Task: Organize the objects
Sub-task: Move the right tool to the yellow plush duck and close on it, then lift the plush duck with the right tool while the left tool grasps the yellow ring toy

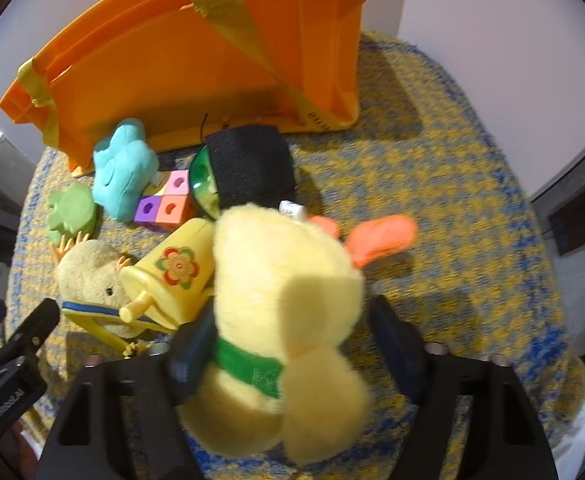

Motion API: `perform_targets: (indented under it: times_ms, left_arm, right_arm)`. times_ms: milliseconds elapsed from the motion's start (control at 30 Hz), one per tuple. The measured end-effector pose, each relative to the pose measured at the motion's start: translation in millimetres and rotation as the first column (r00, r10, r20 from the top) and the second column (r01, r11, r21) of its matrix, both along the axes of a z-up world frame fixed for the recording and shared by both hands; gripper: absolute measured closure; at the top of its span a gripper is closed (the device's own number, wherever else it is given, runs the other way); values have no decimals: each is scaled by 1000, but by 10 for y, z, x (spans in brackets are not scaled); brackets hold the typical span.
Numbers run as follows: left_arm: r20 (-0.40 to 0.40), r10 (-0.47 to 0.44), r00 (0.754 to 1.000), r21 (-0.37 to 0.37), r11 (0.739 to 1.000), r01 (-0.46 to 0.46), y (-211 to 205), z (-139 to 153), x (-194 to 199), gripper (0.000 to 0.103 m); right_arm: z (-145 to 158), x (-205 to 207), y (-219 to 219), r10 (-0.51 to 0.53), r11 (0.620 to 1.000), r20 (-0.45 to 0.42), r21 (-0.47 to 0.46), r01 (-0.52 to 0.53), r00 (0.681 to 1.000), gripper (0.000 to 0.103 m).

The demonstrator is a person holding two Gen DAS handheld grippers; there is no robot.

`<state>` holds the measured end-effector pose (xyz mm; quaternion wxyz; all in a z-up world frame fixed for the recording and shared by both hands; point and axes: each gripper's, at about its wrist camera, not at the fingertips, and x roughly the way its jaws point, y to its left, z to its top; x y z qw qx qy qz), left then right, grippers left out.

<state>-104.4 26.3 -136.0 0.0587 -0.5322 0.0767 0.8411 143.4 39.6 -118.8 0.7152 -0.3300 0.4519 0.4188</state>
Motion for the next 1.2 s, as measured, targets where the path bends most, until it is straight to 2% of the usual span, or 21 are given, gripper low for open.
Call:
perform_targets:
  times_ms: [33, 233, 767, 867, 933, 967, 1000, 1167, 1200]
  left_arm:
    - [0, -1, 1000, 1, 1000, 1, -3, 2, 0, 0]
    - [-2, -12, 1000, 9, 1000, 12, 4, 46, 59, 0]
    - [-18, -143, 990, 90, 985, 144, 418, 268, 345, 1]
    - [-19, -155, 988, 94, 983, 156, 482, 254, 364, 8]
    - [-1, -158, 987, 95, 983, 158, 507, 203, 358, 27]
    - [10, -202, 979, 100, 975, 200, 512, 188, 368, 32]
    - [23, -201, 979, 102, 975, 198, 511, 168, 375, 39]
    - [32, -195, 980, 97, 977, 192, 523, 102, 367, 44]
    - [30, -196, 980, 96, 977, 192, 524, 106, 365, 48]
  right_arm:
    - [-4, 0, 1, 1, 1000, -15, 5, -1, 1000, 46]
    - [38, -11, -37, 13, 1000, -29, 25, -13, 999, 51]
    - [397, 134, -430, -35, 996, 11, 87, 33, 999, 52]
    - [456, 177, -519, -49, 994, 15, 96, 47, 999, 52]
    - [471, 191, -557, -55, 994, 17, 99, 53, 998, 52]
    - [472, 200, -566, -57, 994, 17, 99, 55, 998, 52]
    - [467, 208, -576, -58, 994, 16, 99, 56, 998, 52]
    - [436, 210, -590, -55, 994, 8, 92, 54, 998, 52]
    - [428, 212, -589, -55, 994, 7, 90, 54, 998, 52]
